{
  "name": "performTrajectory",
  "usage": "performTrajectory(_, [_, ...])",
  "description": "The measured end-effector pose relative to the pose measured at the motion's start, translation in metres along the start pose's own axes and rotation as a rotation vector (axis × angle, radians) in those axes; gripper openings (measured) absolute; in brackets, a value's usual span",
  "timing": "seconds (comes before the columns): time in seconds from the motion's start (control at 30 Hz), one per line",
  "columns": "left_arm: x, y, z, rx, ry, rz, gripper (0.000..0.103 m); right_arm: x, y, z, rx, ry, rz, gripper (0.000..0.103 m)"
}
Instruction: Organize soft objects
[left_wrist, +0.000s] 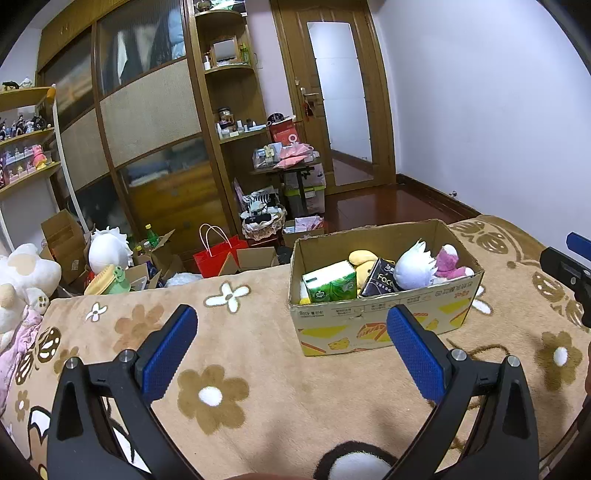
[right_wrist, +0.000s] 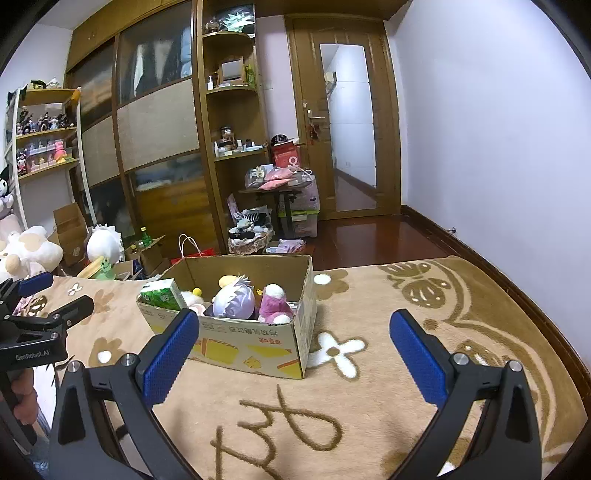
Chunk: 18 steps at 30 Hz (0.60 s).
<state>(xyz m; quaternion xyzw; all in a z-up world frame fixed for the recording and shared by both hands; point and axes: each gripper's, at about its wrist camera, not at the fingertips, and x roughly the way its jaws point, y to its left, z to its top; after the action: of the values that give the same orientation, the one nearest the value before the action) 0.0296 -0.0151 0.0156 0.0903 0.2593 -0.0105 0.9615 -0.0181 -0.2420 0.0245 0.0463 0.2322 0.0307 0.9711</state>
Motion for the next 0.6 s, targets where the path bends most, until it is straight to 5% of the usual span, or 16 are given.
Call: performTrajectory(0.6, [-0.0009, 0.0017, -0.0003, -0.005, 0.008, -0.012, 0.102, 0.0009, -0.0028, -0.0022, 0.005, 0.000, -0.007, 0.103])
